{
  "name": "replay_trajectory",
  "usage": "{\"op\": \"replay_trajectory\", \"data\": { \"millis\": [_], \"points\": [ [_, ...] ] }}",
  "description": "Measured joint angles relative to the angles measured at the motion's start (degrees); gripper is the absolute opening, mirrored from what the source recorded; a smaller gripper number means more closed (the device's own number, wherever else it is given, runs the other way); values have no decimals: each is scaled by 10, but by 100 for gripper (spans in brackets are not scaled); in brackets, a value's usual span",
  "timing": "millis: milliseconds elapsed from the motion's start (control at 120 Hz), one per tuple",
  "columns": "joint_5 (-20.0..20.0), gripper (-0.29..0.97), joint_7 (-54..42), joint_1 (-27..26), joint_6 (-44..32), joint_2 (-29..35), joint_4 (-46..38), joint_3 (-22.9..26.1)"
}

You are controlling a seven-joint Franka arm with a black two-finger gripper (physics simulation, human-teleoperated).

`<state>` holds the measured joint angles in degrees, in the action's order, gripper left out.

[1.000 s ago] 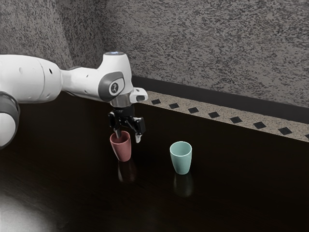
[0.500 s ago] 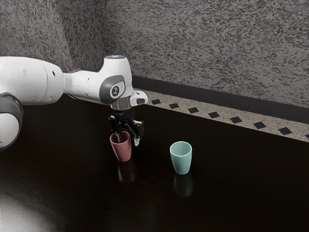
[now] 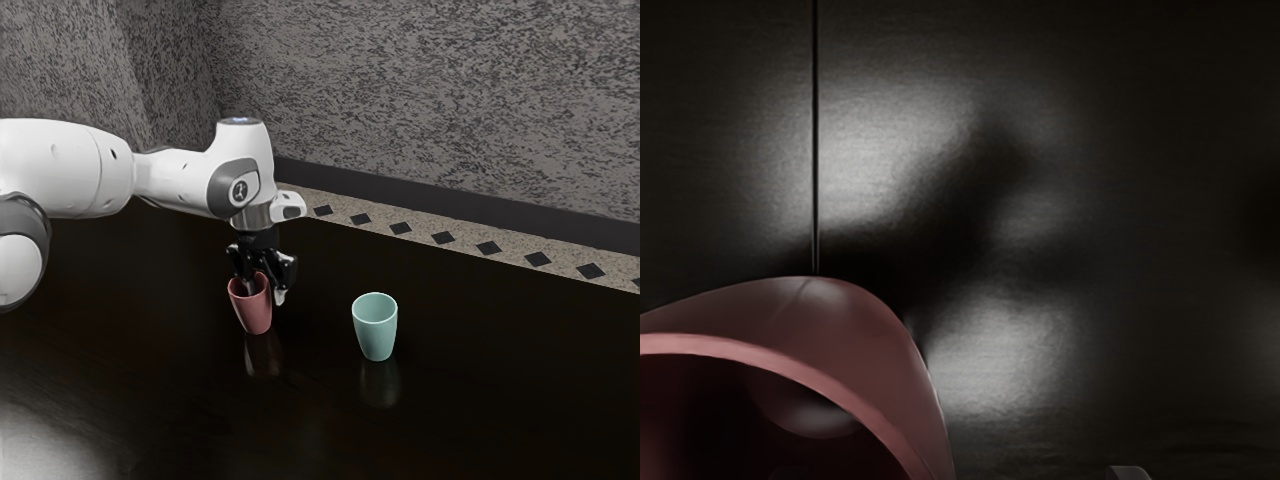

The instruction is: Place the left cup onto the right cup

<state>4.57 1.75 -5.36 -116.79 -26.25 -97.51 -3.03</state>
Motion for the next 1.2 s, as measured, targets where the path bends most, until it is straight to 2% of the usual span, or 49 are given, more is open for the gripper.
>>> {"op": "replay_trajectory", "data": {
  "millis": [1200],
  "points": [
    [0,5,1,3,0,-2,0,-4]
  ]
}}
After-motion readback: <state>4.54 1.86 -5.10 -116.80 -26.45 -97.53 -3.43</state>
